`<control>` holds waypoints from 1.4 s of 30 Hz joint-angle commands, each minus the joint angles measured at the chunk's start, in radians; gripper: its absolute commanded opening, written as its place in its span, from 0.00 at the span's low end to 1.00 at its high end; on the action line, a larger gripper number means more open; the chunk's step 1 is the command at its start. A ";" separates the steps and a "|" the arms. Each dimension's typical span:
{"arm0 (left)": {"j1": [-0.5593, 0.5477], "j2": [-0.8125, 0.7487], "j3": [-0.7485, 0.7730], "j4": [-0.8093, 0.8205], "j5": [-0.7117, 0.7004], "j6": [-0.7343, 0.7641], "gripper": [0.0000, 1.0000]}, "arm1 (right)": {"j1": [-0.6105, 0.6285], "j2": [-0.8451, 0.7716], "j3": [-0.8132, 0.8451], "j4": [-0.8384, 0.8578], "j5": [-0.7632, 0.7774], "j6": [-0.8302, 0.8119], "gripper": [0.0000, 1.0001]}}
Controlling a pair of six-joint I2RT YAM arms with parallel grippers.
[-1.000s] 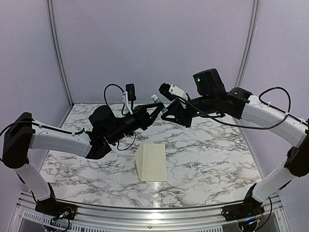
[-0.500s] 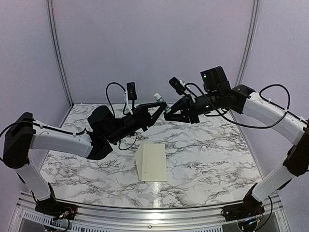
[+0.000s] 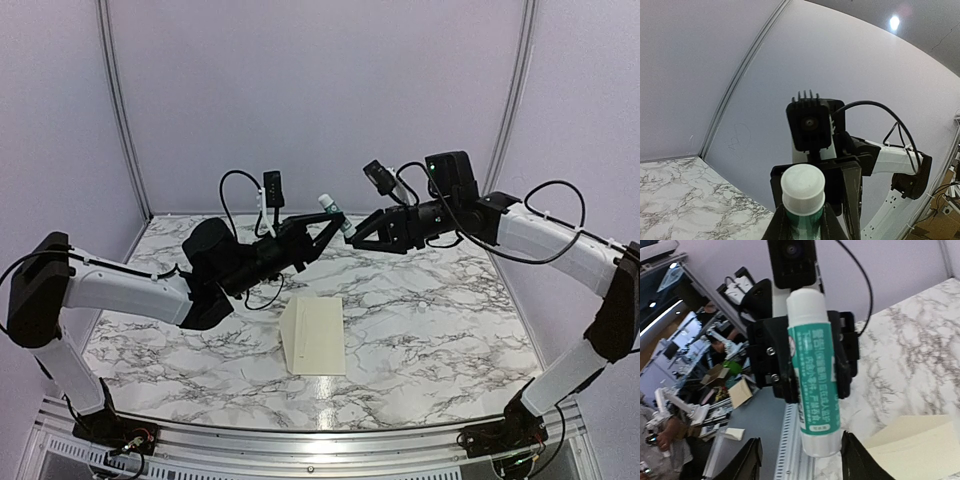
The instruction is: Place the letter into the envelope and seal it
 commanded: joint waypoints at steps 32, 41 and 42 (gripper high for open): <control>0.012 0.015 -0.011 0.002 -0.067 -0.011 0.00 | 0.202 -0.022 0.241 -0.343 0.812 -0.472 0.02; 0.012 0.028 0.004 0.013 -0.032 0.025 0.00 | 0.119 0.010 0.237 -0.324 0.344 -0.354 0.00; 0.014 0.028 0.004 0.014 -0.022 0.030 0.00 | 0.090 0.012 0.226 -0.295 0.219 -0.319 0.00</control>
